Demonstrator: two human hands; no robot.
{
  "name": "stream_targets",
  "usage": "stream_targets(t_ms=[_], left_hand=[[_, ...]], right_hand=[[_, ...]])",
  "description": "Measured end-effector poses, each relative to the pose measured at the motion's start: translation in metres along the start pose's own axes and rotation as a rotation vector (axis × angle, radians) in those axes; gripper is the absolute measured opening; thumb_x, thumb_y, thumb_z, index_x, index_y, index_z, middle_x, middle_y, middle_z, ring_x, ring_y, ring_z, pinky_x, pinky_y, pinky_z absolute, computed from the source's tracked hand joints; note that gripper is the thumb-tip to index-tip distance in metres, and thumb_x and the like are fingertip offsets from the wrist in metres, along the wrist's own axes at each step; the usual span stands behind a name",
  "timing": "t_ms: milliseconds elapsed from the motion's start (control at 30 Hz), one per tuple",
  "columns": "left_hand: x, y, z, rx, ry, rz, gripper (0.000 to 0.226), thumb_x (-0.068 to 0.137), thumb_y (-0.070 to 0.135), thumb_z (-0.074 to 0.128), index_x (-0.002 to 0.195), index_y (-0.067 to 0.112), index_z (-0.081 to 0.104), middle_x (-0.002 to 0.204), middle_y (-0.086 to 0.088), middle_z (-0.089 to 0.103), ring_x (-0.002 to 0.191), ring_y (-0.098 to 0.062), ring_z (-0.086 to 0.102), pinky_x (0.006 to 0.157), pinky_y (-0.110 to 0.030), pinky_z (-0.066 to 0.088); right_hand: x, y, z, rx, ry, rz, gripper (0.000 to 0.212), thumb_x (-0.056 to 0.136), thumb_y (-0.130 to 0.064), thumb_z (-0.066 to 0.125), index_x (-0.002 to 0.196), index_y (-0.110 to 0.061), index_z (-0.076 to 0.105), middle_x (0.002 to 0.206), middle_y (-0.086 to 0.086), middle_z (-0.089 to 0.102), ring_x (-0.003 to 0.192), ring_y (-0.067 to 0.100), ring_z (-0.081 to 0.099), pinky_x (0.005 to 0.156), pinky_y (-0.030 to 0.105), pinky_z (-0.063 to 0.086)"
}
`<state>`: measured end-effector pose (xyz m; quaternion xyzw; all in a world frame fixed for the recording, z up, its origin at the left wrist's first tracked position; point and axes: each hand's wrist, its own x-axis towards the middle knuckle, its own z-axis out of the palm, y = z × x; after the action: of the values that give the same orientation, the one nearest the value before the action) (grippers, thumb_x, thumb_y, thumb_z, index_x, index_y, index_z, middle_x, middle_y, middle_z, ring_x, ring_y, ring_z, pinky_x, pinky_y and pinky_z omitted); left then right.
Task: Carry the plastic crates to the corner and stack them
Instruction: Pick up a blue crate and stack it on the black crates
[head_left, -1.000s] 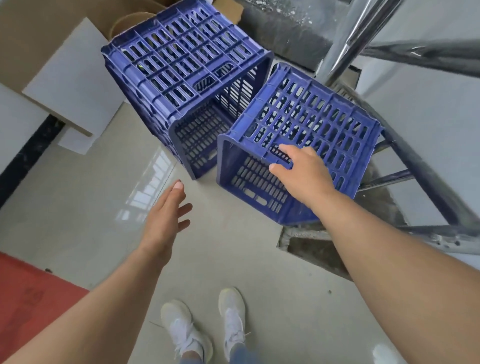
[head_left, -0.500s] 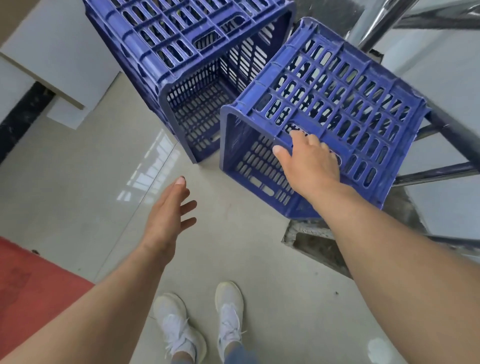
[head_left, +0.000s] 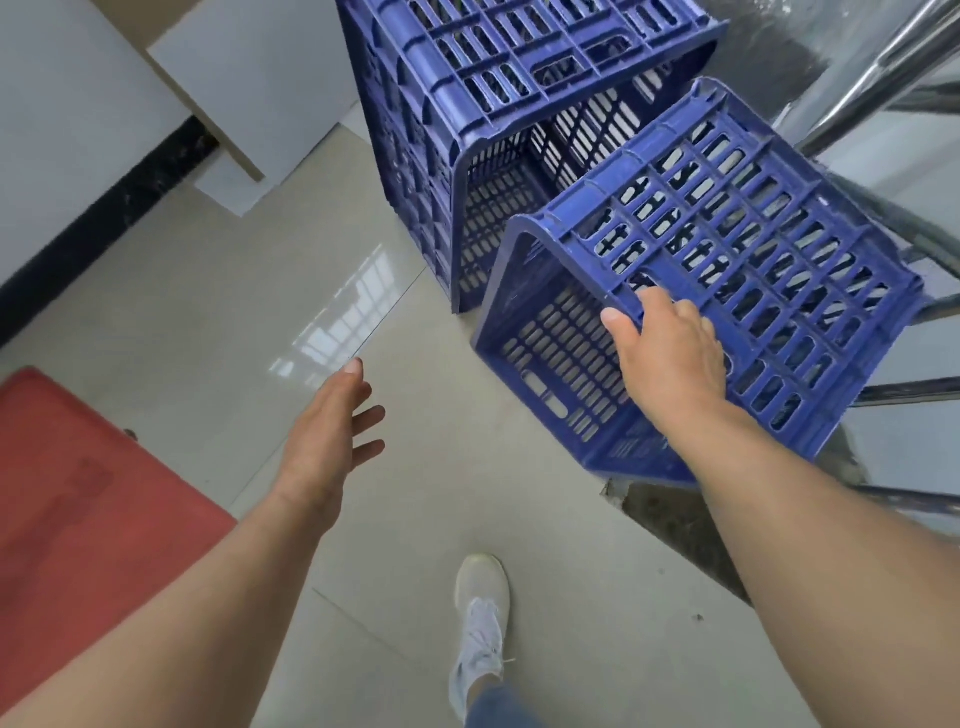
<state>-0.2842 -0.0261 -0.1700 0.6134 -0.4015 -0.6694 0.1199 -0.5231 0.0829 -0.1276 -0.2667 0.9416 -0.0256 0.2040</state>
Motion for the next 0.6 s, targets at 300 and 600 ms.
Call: stream_targets(t_ms=[300, 600], left_hand=[[-0.033, -0.031, -0.109, -0.072, 0.060, 0.028, 0.043, 0.093, 0.052, 0.041, 0.131, 0.032, 0.048, 0.129, 0.005, 0.053, 0.110, -0.013, 0.058, 0.091, -0.040, 0.050], [-0.066, -0.080, -0.244, -0.128, 0.188, 0.007, 0.049, 0.095, 0.049, 0.039, 0.137, 0.025, 0.045, 0.130, 0.004, 0.053, 0.111, -0.017, 0.057, 0.085, -0.037, 0.049]], right_hand=[[-0.084, -0.064, 0.029, -0.014, 0.044, -0.045, 0.052, 0.098, -0.051, 0.031, 0.127, -0.010, 0.044, 0.129, 0.019, 0.049, 0.118, 0.040, 0.043, 0.090, 0.049, 0.037], [-0.160, -0.164, 0.068, 0.016, 0.072, -0.120, 0.054, 0.098, -0.052, 0.028, 0.125, -0.008, 0.045, 0.123, 0.022, 0.053, 0.111, 0.042, 0.050, 0.078, 0.044, 0.037]])
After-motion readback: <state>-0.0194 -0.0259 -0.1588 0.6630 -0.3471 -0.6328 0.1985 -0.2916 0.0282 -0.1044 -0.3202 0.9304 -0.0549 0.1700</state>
